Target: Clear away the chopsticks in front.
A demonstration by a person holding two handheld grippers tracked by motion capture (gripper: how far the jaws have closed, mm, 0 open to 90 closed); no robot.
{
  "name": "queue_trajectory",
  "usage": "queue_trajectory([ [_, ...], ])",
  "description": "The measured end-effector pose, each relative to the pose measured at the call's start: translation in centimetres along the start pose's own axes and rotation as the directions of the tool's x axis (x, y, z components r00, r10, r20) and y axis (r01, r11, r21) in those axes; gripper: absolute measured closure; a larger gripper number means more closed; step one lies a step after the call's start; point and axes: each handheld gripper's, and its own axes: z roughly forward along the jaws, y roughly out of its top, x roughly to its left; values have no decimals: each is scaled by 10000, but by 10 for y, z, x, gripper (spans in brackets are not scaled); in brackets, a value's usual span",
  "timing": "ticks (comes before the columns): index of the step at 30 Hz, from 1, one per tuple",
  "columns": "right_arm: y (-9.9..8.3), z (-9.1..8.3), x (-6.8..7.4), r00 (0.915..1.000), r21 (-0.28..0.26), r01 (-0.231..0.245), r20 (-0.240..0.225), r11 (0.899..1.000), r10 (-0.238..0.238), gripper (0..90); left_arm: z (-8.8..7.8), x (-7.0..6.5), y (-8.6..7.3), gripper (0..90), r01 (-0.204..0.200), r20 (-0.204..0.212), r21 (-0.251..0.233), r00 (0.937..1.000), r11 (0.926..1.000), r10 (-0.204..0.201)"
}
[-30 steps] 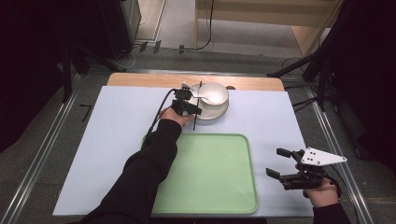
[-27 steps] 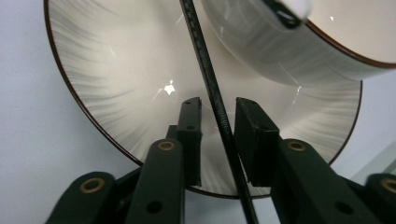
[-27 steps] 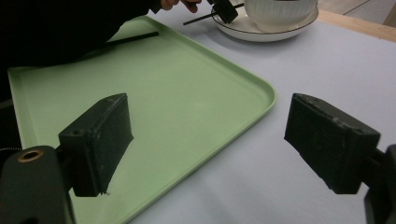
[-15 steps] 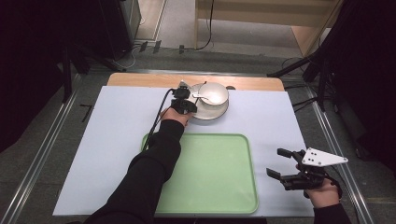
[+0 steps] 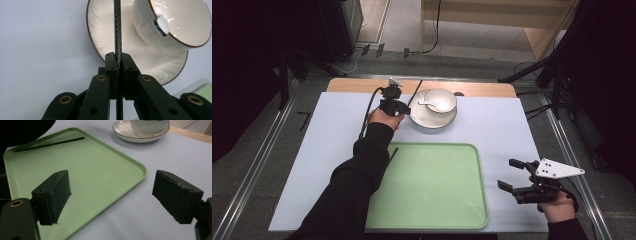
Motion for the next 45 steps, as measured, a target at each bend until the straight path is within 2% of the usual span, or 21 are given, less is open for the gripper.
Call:
queue_trajectory([
  [6,0,0,0,10000,20,29,-14,10000,-29,153,-25,14,-9,863,-95,215,-92,9997,9999,97],
  [9,-1,0,0,10000,48,49,-4,10000,-49,153,-36,20,-17,863,-282,298,-160,9991,9995,287],
  [20,-3,1,0,10000,168,-19,59,9999,18,153,-63,35,-55,863,-624,596,-412,9961,9972,648],
  [28,-2,2,-2,10000,173,-38,70,9998,37,153,-76,37,-84,863,-779,715,-550,9941,9954,818],
  [35,-1,4,-2,10000,171,13,13,9999,-13,153,-80,37,-109,863,-869,746,-454,9931,9952,901],
  [45,2,7,-3,9999,130,71,-79,9999,-70,153,-92,36,-144,863,-900,557,-419,9942,9951,923],
])
